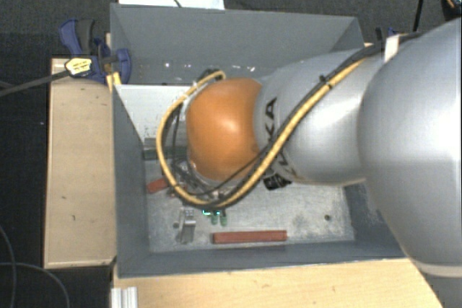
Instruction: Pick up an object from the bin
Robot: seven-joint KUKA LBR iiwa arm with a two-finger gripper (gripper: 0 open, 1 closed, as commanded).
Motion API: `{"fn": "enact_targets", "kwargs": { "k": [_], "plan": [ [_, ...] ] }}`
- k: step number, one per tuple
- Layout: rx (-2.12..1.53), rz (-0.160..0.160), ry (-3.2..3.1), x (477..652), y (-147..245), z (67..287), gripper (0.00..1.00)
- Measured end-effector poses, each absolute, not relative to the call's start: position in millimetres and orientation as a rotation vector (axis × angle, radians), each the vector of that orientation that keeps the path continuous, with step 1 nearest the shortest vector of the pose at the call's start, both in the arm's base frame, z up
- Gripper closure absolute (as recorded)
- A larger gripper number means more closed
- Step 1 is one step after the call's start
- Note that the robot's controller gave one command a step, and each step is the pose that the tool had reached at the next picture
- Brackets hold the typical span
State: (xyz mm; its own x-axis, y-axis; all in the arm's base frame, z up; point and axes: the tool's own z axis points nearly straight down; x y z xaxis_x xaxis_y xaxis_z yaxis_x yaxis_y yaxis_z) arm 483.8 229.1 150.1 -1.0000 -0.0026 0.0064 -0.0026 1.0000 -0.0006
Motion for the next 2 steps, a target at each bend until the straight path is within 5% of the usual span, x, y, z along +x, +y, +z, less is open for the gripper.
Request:
{"fn": "enact_targets", "kwargs": {
  "k": [1,2],
  "plan": [
    [0.169,0.001,-3.14,570.7,196.2,66.8,0.0],
    [0.165,-0.004,-3.141,569.1,199.6,70.7,1.0]
  ]
}}
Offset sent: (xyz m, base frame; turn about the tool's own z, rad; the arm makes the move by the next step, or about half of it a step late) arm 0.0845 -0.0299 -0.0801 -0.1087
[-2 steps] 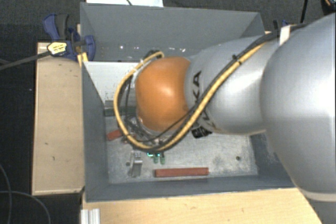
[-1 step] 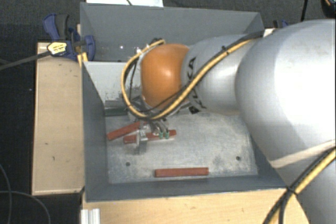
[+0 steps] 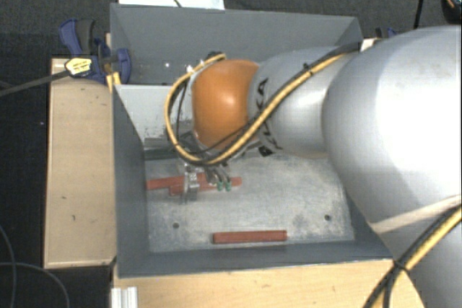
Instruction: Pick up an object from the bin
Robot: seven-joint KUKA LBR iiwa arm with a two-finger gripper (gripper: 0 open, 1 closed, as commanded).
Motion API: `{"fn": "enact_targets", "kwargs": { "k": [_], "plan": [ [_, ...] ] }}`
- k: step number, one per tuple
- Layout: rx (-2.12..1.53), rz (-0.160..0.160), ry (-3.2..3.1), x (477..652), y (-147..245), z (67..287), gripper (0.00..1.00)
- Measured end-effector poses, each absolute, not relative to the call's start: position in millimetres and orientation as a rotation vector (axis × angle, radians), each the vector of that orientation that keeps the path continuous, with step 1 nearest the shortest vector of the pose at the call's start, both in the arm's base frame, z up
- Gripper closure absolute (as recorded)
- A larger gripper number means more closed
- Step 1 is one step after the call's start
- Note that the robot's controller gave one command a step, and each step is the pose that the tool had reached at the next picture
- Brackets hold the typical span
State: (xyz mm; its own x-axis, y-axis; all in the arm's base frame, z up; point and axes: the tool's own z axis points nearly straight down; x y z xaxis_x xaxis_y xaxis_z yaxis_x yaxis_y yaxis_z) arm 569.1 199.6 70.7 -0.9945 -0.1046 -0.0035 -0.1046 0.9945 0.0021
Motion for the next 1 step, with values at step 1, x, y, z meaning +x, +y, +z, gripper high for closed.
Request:
{"fn": "enact_targets", "kwargs": {
  "k": [1],
  "plan": [
    [-0.208,0.004,3.125,560.4,196.3,193.7,1.0]
  ]
}}
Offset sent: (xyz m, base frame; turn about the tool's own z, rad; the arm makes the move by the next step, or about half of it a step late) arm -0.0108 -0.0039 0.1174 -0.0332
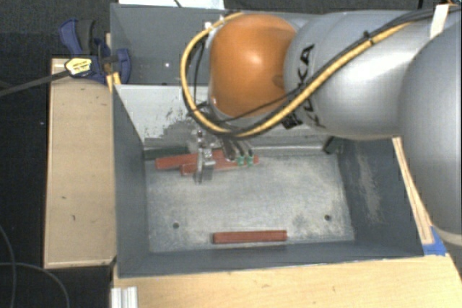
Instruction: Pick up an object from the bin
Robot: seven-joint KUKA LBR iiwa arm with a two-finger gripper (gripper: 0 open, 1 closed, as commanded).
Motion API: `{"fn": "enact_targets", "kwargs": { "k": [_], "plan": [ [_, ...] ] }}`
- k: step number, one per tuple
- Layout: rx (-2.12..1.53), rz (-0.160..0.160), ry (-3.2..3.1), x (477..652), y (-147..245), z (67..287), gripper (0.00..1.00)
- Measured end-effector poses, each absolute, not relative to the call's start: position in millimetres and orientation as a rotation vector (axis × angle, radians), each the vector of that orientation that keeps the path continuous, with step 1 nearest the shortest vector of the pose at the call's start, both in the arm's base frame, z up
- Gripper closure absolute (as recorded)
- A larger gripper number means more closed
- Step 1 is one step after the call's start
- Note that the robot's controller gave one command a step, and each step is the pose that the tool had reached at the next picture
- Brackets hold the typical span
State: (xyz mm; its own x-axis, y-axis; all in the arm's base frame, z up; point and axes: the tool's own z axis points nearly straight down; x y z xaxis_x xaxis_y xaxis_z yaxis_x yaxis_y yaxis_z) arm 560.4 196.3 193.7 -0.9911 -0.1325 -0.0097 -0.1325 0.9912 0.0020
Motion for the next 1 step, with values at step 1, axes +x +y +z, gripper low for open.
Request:
{"fn": "enact_targets", "kwargs": {
  "k": [1],
  "plan": [
    [-0.159,0.006,3.127,563.2,194.9,259.2,1.0]
  ]
}}
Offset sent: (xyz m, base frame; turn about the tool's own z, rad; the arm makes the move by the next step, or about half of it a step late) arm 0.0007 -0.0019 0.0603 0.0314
